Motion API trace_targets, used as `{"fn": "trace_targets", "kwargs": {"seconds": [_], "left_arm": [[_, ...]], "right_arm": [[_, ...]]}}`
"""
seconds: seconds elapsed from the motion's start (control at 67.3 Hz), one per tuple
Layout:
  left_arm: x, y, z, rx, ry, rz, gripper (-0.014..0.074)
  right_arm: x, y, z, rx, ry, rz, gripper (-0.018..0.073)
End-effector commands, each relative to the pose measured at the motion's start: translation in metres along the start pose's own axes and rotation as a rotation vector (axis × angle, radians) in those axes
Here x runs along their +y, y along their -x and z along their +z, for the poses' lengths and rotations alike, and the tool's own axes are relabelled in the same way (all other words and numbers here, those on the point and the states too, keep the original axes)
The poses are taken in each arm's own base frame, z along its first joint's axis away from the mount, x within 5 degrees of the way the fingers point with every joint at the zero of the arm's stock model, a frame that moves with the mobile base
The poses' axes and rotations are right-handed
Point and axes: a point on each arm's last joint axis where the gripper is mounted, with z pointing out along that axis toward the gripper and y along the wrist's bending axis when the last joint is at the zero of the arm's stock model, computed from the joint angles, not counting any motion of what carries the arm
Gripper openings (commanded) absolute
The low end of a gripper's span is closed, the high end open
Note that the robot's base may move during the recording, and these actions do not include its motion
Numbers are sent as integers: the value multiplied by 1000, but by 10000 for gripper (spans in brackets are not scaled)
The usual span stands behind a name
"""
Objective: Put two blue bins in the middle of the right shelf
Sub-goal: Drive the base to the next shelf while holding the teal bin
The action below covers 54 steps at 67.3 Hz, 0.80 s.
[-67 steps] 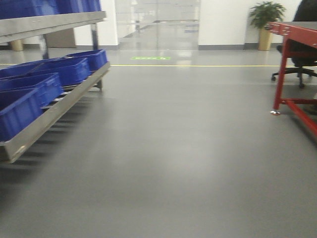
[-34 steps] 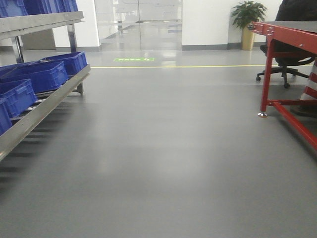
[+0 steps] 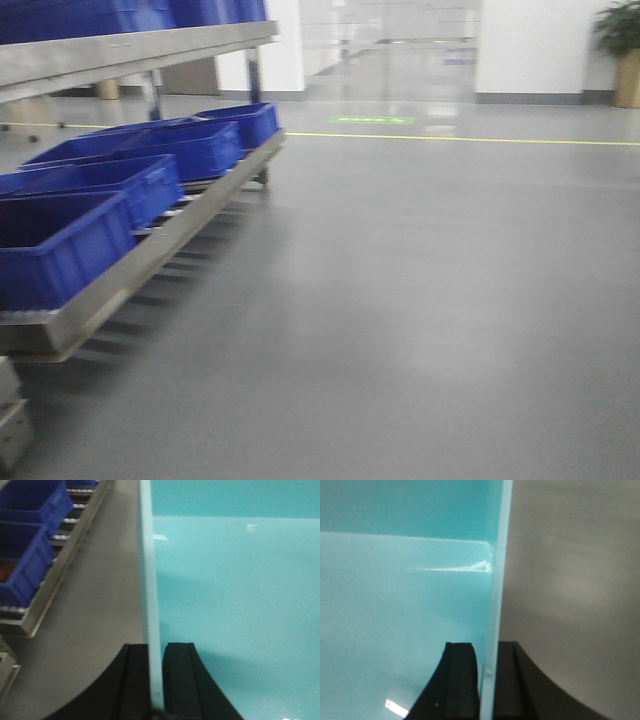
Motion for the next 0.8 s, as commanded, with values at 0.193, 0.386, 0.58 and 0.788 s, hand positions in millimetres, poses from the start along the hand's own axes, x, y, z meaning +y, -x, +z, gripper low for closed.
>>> {"fn": "trace_targets", "kwargs": {"seconds": [0.193, 0.386, 0.58, 0.788], "left_arm": [[0, 8, -10, -63, -19, 2, -111], [0, 8, -10, -63, -19, 2, -111], [0, 8, -10, -63, -19, 2, -111], [0, 8, -10, -63, -19, 2, -111]], "right_arm": [[-1, 9, -5, -68, -3, -36, -158], [-1, 9, -5, -68, -3, -36, -158], [-1, 9, -5, -68, -3, -36, -158], [-1, 9, -5, -68, -3, -36, -158]]}}
